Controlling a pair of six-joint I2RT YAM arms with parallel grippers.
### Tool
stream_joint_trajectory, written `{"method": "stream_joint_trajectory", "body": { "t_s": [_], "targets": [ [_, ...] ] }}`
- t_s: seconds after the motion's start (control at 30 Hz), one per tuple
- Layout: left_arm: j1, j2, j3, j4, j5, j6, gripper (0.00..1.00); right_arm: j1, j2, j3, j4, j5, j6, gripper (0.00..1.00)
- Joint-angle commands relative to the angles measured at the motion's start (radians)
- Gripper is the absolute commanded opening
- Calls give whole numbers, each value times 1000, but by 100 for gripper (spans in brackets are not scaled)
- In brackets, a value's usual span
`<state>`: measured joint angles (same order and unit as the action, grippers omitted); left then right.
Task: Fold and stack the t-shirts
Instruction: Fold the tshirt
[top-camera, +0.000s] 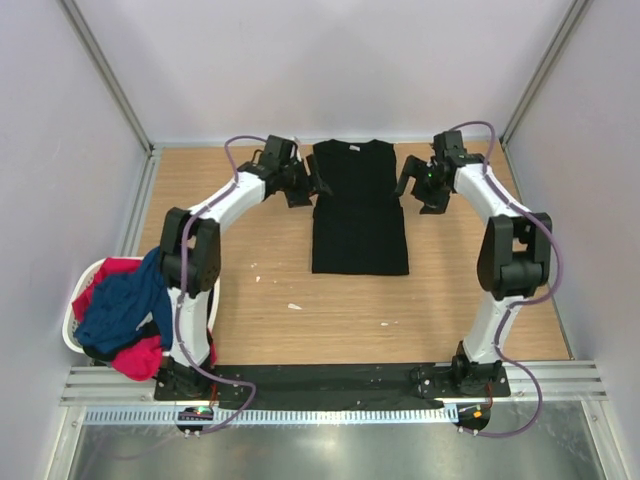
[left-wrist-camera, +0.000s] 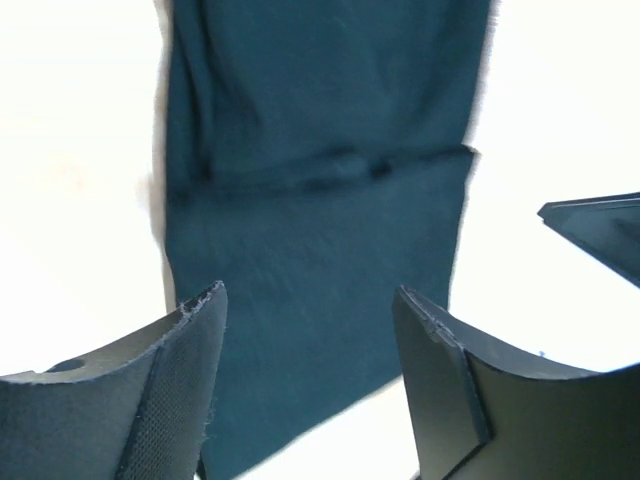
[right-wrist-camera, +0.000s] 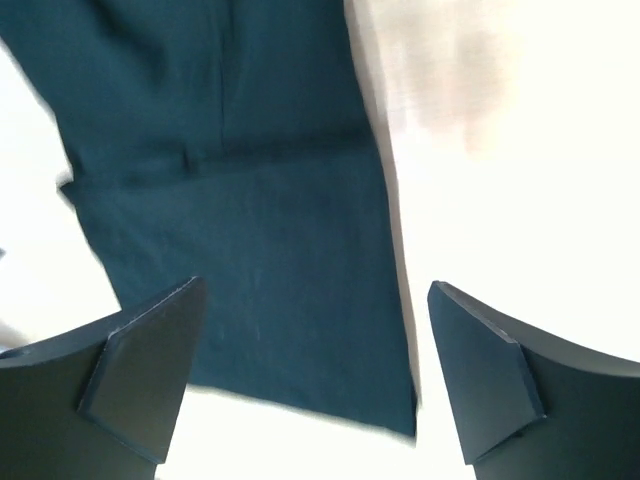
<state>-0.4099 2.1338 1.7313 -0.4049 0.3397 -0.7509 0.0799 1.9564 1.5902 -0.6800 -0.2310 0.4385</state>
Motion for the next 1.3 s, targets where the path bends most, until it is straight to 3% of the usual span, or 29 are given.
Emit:
{"method": "stream_joint_trajectory", "body": {
  "t_s": [0.0, 0.27, 0.5, 0.73, 1.13, 1.27],
  "targets": [
    [-6, -211, -144, -38, -13, -16, 70, -2, -141, -129, -99, 13, -38, 100],
    [-98, -411, -508, -55, -65, -149, 69, 4, -344, -504, -50, -93, -47, 96],
    [-139, -459, -670, 23, -53, -220, 65, 24, -378, -633, 19, -119, -29, 86],
    [-161, -405, -676, 98, -51, -242, 58, 24, -321, -622, 43, -108, -26, 64],
    [-156, -316, -601, 51, -83, -209, 53, 24, -283, -562, 56, -77, 3, 48],
    [-150, -301, -566, 15, -105, -203, 45, 24, -274, -558, 50, -83, 9, 46]
  ]
}}
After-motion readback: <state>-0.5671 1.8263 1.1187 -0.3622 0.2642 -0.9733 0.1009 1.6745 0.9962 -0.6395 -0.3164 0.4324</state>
